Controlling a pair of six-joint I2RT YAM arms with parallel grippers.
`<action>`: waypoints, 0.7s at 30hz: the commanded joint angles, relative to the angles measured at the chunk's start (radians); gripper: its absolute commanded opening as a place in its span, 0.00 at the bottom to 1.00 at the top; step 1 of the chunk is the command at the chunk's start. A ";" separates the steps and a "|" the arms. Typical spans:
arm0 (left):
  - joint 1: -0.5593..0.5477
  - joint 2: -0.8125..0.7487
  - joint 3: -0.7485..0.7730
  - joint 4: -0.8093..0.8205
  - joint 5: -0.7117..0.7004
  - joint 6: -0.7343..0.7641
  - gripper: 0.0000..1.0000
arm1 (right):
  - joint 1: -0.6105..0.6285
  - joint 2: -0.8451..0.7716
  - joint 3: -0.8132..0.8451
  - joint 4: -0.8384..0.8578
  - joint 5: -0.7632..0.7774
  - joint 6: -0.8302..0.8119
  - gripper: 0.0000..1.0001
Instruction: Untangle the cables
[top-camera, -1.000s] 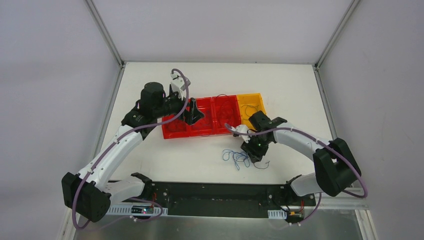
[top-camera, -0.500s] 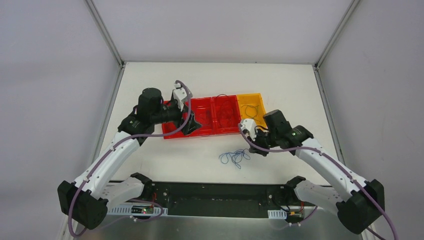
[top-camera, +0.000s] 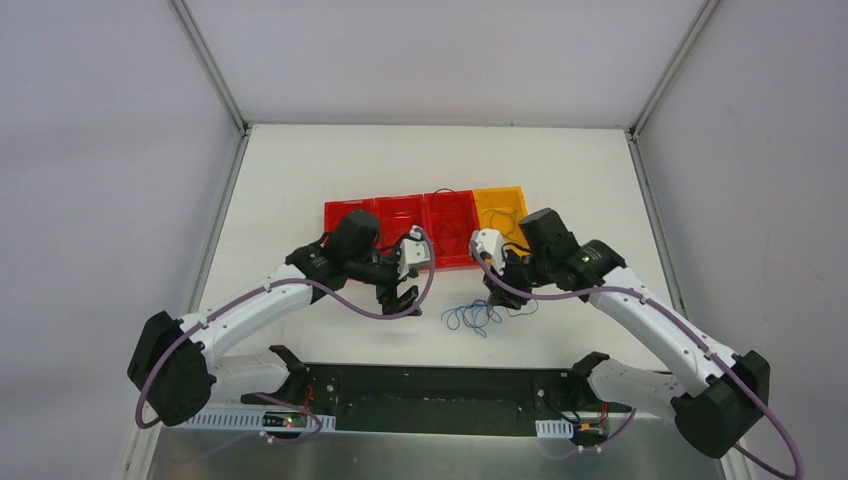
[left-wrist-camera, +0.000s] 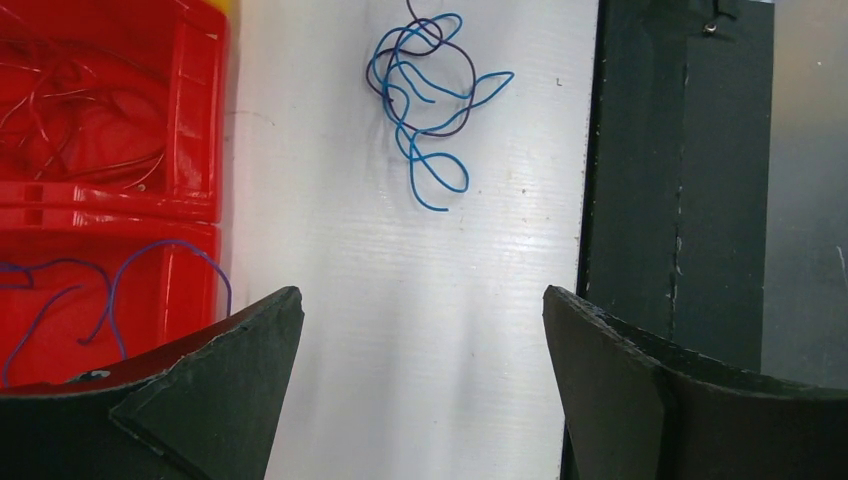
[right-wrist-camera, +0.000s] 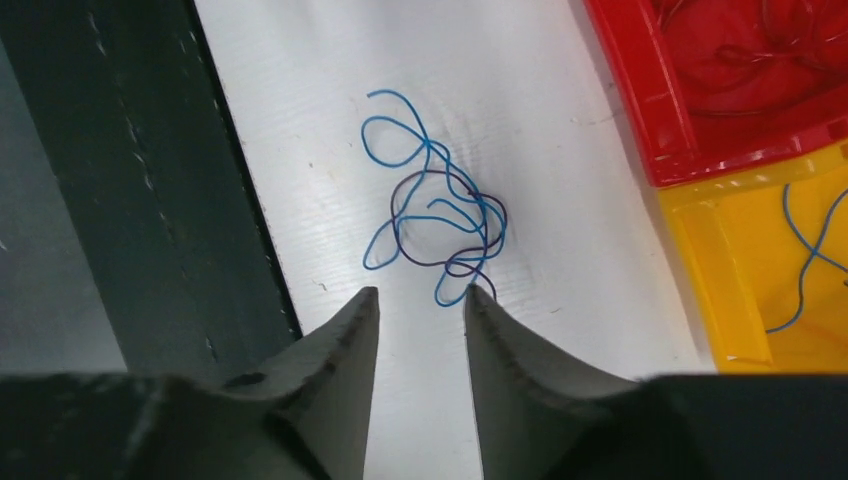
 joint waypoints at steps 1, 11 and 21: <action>0.003 -0.060 -0.024 0.060 -0.027 0.026 0.90 | 0.005 0.061 -0.044 -0.046 0.056 -0.061 0.48; 0.003 -0.205 -0.101 0.002 -0.087 -0.024 0.92 | 0.002 0.250 -0.143 0.107 0.183 -0.132 0.56; 0.003 -0.240 -0.112 -0.014 -0.147 -0.022 0.94 | -0.007 0.411 -0.211 0.217 0.254 -0.241 0.31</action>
